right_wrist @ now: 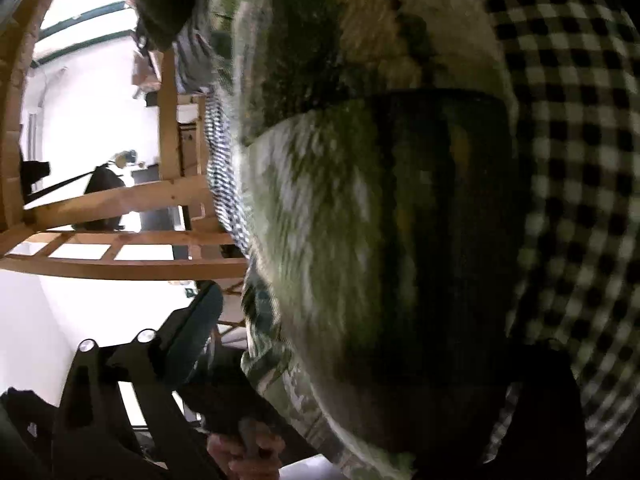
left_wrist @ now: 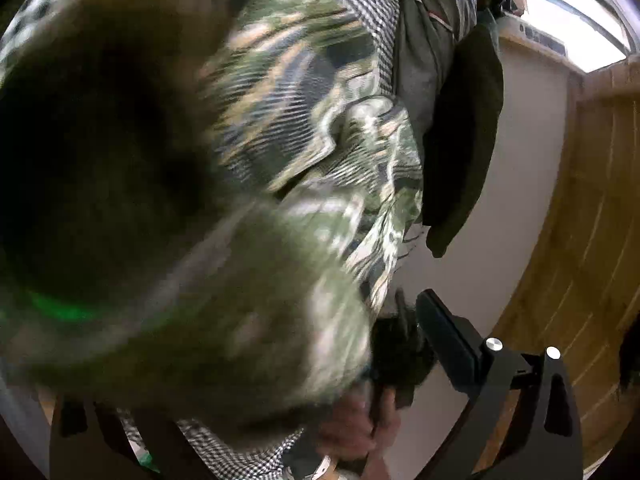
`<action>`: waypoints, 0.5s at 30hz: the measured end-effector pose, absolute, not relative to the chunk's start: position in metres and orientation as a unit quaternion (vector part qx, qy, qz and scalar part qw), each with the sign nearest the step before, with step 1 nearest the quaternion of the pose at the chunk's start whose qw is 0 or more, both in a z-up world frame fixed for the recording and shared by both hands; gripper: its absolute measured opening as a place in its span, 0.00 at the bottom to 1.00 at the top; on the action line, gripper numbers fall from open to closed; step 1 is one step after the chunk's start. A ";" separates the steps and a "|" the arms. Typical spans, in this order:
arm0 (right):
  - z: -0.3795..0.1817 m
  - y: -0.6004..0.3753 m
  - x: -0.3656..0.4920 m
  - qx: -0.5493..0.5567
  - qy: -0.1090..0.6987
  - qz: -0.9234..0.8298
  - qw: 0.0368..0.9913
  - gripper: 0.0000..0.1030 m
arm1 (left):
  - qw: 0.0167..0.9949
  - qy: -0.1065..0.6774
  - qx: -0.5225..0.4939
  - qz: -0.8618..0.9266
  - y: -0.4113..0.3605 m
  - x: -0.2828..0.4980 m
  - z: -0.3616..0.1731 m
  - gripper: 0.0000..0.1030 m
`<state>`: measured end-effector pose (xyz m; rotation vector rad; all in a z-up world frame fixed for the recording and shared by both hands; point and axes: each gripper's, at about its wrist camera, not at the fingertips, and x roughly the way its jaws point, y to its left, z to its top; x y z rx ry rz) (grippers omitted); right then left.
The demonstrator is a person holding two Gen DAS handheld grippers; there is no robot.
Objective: Fold large clothes
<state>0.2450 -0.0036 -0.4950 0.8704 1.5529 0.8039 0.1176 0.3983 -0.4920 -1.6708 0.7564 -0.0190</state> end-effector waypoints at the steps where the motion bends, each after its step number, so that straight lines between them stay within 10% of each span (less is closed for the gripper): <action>1: -0.493 -0.005 0.240 0.367 0.660 0.334 0.564 0.72 | 0.610 0.332 -0.719 -0.005 0.401 0.120 -0.489 0.95; 6: -0.490 -0.025 0.226 0.335 0.676 0.306 0.581 0.58 | 0.661 0.341 -0.668 -0.020 0.414 0.128 -0.448 0.95; 11: -0.519 -0.021 0.251 0.382 0.657 0.251 0.600 0.98 | 0.651 0.362 -0.667 -0.006 0.437 0.128 -0.465 0.95; 15: -0.519 0.002 0.278 0.339 0.681 0.251 0.598 0.95 | 0.645 0.398 -0.652 -0.018 0.434 0.133 -0.481 0.82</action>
